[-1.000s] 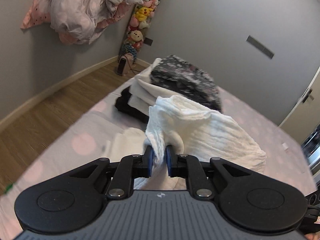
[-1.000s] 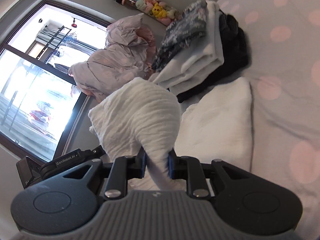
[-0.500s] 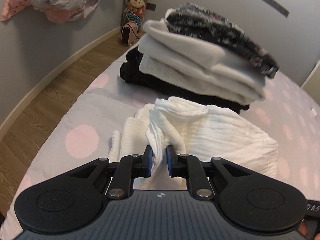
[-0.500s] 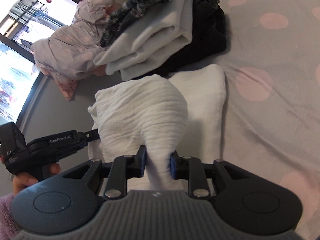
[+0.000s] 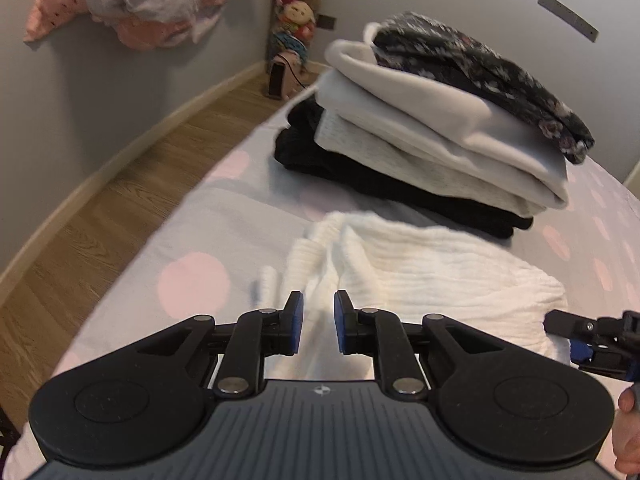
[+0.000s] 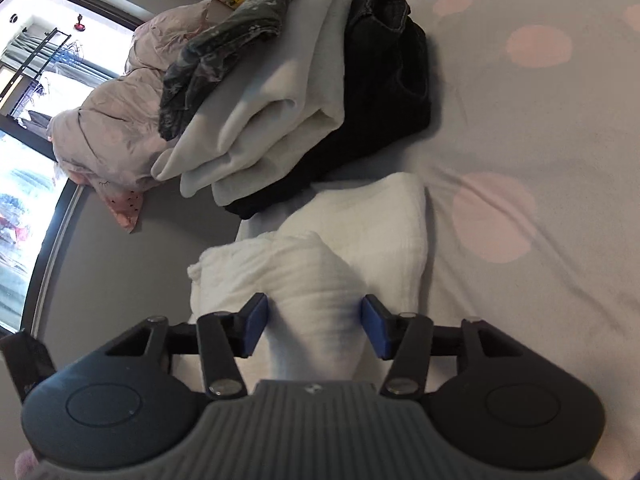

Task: Fold clothes
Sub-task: 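Open both grippers and press the folded white gauze flat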

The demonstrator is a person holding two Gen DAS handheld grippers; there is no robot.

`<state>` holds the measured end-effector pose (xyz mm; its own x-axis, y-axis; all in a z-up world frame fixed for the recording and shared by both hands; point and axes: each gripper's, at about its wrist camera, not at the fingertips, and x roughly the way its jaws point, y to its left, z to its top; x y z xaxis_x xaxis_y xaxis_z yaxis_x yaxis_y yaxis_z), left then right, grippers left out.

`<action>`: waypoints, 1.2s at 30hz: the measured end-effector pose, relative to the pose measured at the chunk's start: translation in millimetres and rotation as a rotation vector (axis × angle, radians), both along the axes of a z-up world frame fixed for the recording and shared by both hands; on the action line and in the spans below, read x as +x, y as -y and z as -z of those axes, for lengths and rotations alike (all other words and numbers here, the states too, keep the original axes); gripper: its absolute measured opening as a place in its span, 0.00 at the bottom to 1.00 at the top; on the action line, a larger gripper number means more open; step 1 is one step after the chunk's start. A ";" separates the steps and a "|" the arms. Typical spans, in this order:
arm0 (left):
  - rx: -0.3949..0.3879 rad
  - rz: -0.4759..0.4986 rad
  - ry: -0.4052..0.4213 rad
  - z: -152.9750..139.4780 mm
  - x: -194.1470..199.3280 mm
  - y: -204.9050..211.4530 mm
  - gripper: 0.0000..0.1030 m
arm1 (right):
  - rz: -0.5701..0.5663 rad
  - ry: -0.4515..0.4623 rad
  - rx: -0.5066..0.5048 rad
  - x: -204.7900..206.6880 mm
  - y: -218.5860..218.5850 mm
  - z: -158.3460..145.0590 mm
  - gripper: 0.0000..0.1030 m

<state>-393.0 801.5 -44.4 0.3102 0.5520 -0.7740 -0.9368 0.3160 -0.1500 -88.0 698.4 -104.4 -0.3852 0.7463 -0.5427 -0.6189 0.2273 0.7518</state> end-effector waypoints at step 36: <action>0.106 0.178 -0.162 17.8 -8.9 85.7 0.19 | -0.275 0.803 0.188 -102.0 5.9 -40.3 0.36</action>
